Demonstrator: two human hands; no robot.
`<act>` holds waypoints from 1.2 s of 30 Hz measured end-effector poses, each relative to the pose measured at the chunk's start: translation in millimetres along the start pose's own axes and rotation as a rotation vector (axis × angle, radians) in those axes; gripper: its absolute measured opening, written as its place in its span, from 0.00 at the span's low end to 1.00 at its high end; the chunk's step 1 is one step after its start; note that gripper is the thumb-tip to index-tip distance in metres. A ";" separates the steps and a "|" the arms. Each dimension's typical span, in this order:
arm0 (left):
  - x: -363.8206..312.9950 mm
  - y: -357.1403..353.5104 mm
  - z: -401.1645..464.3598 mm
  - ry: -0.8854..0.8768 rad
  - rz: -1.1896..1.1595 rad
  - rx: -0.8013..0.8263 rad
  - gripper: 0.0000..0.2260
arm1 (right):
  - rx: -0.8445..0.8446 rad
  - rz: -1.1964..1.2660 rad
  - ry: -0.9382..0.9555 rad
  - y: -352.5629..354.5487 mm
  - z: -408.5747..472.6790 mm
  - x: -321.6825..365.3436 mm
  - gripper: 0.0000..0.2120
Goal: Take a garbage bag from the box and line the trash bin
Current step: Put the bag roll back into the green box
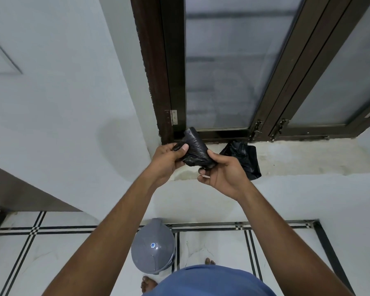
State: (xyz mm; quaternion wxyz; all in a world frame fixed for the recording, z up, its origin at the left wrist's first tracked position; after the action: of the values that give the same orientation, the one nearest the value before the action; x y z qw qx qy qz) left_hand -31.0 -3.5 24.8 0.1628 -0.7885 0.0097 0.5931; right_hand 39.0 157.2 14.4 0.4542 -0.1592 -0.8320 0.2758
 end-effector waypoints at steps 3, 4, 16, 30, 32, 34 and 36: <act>0.4 9.9 4.6 -0.002 0.102 -0.091 0.09 | -0.136 -0.215 0.056 3.5 -0.1 6.6 0.27; -1.1 11.2 5.4 -0.016 0.136 -0.106 0.10 | -0.202 -0.314 0.089 3.9 -1.6 10.2 0.28; -21.4 7.3 6.9 -0.081 0.183 -0.073 0.09 | -0.283 -0.741 0.185 -20.4 6.0 11.5 0.26; -23.3 -5.5 -2.1 0.014 -0.036 0.184 0.11 | 0.142 -0.022 -0.009 -44.0 -9.9 7.0 0.22; -26.2 -2.3 -1.2 -0.029 0.031 0.103 0.09 | -0.034 -0.202 0.037 -37.4 -8.5 7.1 0.20; -27.9 1.8 1.1 -0.072 0.096 0.019 0.08 | -0.198 -0.400 0.109 -30.5 -8.7 7.7 0.19; -25.8 3.2 4.3 -0.082 0.114 -0.004 0.08 | -0.288 -0.502 0.186 -28.6 -11.9 6.1 0.17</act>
State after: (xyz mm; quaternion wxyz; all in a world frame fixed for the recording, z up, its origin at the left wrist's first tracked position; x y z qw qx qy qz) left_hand -43.3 -9.9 47.1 0.1276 -0.7621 0.0467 0.6330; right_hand 45.3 141.3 41.0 0.5551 -0.0358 -0.8308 0.0184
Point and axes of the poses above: each hand's wrist, its own z-axis towards the middle knuckle, its own y-axis out of the back of the hand, x = y × z, the point moved 7 cm from there along z, towards the middle knuckle, and after that the axes turned 6 degrees about -y, right-handed, at the moved point
